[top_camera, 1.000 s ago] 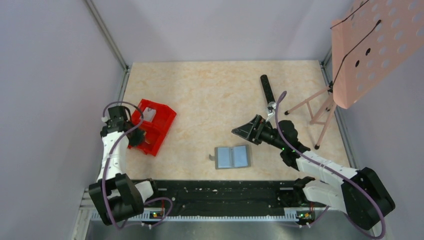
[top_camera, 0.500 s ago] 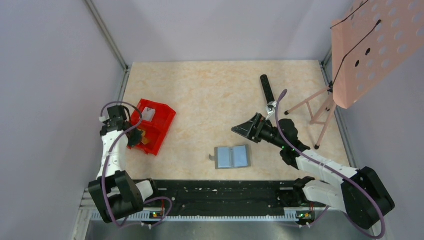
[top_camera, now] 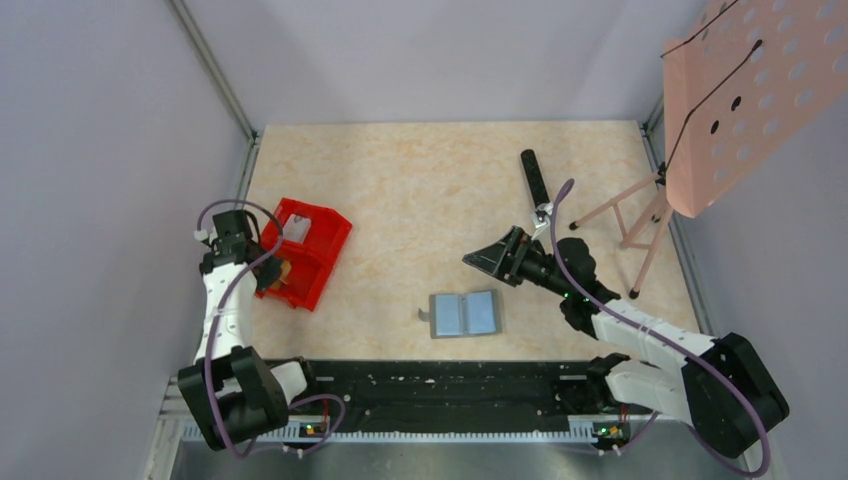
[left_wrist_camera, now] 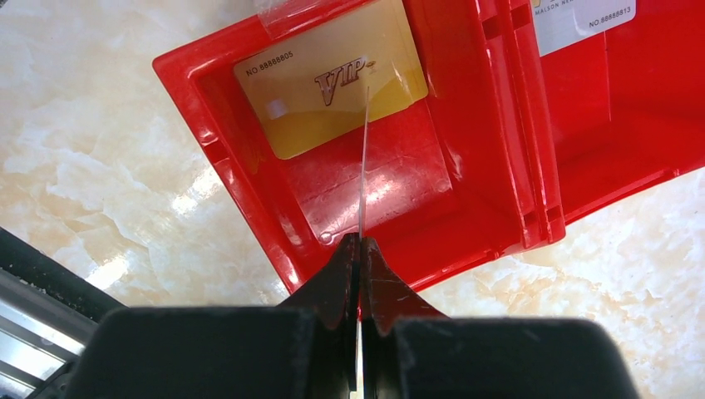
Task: Take the credit cards out of the card holder
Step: Place the credit card in the storage box.
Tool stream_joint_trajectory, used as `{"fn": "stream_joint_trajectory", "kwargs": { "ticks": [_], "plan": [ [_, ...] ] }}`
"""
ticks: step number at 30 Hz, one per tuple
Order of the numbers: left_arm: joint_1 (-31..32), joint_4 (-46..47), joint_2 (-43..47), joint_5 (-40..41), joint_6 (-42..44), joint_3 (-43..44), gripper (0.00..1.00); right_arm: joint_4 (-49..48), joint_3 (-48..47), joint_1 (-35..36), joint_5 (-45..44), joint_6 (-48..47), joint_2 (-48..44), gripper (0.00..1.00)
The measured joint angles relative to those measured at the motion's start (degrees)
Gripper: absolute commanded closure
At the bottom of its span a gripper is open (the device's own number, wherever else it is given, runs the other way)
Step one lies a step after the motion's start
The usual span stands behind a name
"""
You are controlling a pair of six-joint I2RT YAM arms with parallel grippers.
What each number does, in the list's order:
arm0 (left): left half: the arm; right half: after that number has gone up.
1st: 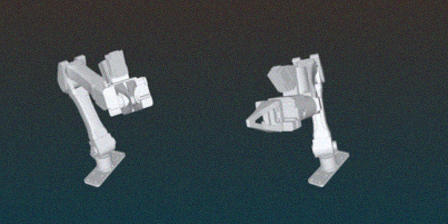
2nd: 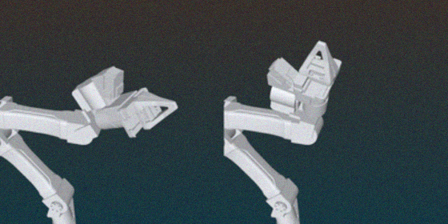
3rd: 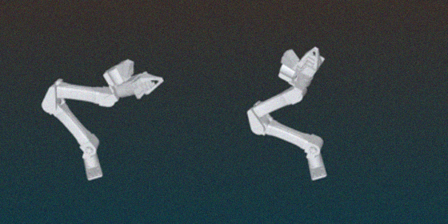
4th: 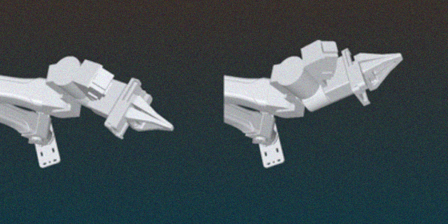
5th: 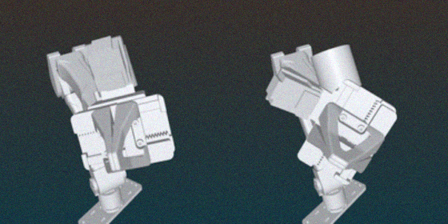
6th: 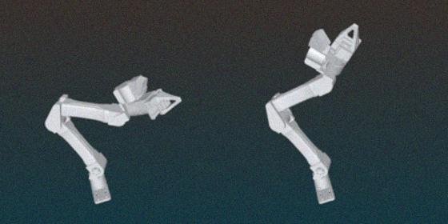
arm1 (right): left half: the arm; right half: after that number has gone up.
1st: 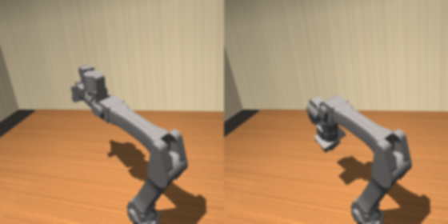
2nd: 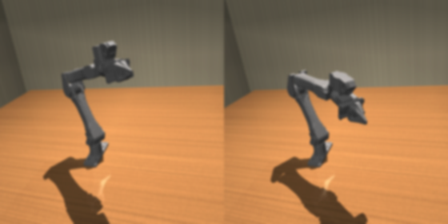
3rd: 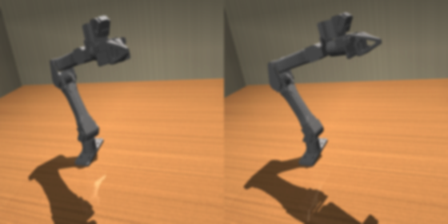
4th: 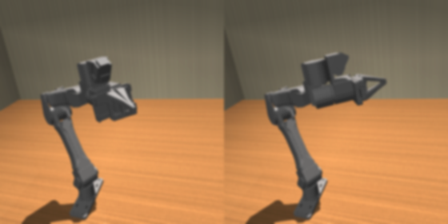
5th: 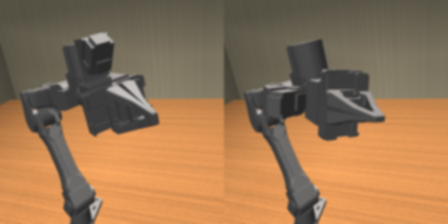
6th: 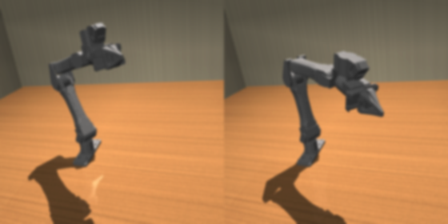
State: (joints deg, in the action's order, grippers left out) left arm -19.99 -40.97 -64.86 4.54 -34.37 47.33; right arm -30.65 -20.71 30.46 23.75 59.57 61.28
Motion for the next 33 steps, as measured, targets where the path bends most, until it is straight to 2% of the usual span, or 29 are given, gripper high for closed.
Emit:
{"fn": "stream_joint_trajectory", "kwargs": {
  "ticks": [12,22,33],
  "plan": [
    [-1.0,3.0,4.8,-1.5,0.3,-0.6,1.0,-0.1,0.0,0.0,0.3,0.0,0.4,0.01],
    [-8.0,4.0,1.4,-7.5,2.2,-0.6,1.0,0.1,0.0,0.0,0.5,-0.3,0.4,0.01],
    [-9.3,3.8,-3.8,-9.1,3.3,0.3,1.0,0.2,0.0,-0.6,0.8,-0.7,0.2,0.01]
  ]
}}
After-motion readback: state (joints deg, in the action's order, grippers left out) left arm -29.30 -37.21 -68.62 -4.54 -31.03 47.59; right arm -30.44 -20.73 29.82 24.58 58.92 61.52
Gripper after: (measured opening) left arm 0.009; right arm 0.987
